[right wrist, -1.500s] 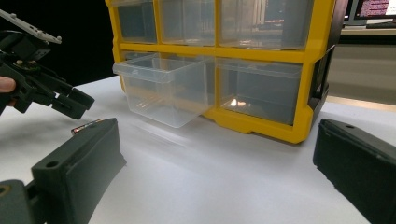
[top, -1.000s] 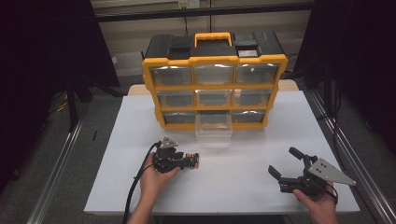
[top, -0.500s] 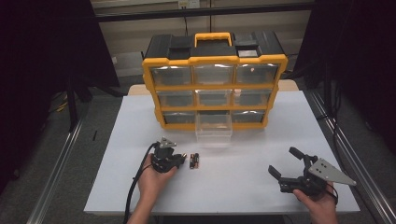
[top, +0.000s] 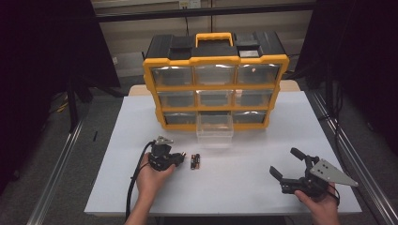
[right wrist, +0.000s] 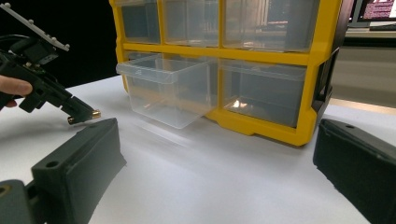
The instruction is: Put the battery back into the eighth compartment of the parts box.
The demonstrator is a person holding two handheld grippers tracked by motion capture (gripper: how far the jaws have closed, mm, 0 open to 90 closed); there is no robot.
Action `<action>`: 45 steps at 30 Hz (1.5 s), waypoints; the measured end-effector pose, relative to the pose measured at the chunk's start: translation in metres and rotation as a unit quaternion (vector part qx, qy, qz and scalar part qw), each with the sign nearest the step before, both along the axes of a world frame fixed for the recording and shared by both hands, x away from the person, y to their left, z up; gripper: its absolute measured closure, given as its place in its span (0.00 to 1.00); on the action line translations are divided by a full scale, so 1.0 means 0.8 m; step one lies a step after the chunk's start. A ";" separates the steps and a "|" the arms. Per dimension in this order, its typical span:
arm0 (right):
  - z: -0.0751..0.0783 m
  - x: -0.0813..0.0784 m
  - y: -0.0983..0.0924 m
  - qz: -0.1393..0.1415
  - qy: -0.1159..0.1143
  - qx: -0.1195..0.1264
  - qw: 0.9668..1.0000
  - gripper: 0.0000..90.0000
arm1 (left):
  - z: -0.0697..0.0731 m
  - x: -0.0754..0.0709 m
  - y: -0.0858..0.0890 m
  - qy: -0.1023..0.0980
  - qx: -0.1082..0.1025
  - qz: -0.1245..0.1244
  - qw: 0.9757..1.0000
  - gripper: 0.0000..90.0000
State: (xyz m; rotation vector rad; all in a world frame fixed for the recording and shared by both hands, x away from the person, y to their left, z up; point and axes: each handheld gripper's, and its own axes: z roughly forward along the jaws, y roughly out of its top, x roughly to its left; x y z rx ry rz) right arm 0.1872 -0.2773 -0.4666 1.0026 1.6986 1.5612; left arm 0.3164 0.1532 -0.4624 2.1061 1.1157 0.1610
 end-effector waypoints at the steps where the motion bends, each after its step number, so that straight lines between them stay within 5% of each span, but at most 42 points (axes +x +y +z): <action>1: 0.000 0.000 0.000 -0.001 -0.001 -0.001 1.000 0.01 | 0.005 0.000 0.001 -0.003 -0.001 -0.004 1.000 0.86; 5: 0.000 0.000 0.000 0.001 -0.001 -0.007 1.000 0.01 | 0.018 0.000 -0.002 0.000 -0.028 -0.012 1.000 0.86; 14: 0.000 -0.002 0.000 -0.001 -0.001 -0.005 1.000 0.01 | 0.046 0.005 -0.006 0.002 -0.040 -0.028 0.999 0.86; 45: 0.000 -0.001 0.001 0.004 0.000 -0.002 1.000 0.01 | 0.123 0.044 -0.046 -0.013 -0.036 -0.062 0.997 0.86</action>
